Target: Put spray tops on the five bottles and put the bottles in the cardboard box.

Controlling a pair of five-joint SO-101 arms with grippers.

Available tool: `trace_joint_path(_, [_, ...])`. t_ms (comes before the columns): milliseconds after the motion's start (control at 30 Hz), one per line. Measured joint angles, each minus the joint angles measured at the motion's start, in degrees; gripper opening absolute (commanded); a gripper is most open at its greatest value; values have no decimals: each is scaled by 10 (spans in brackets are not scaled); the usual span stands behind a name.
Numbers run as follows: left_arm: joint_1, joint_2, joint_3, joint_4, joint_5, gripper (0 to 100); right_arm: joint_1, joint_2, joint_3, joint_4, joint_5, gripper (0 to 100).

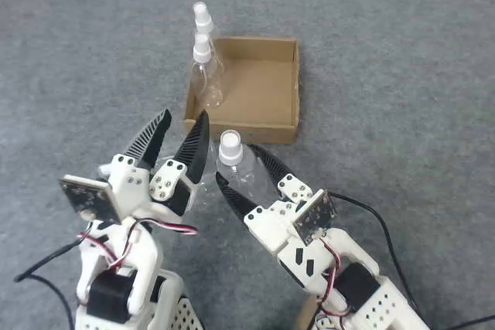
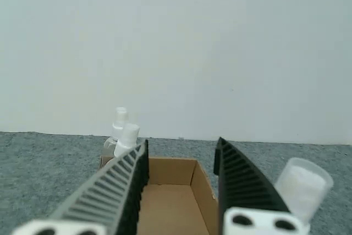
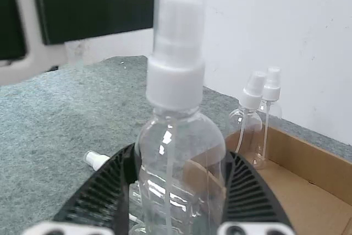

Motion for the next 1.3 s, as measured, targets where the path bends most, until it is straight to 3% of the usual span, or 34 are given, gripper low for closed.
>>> trace_joint_path(567, [-25,0,0,47,0,181,11,0,0,0,0,69])
trace_joint_path(1067, [99,0,39,51,-61,181,10,1,0,0,0,69])
trace_joint_path(1300, [107,0,39,51,-72,181,10,1,0,0,0,69])
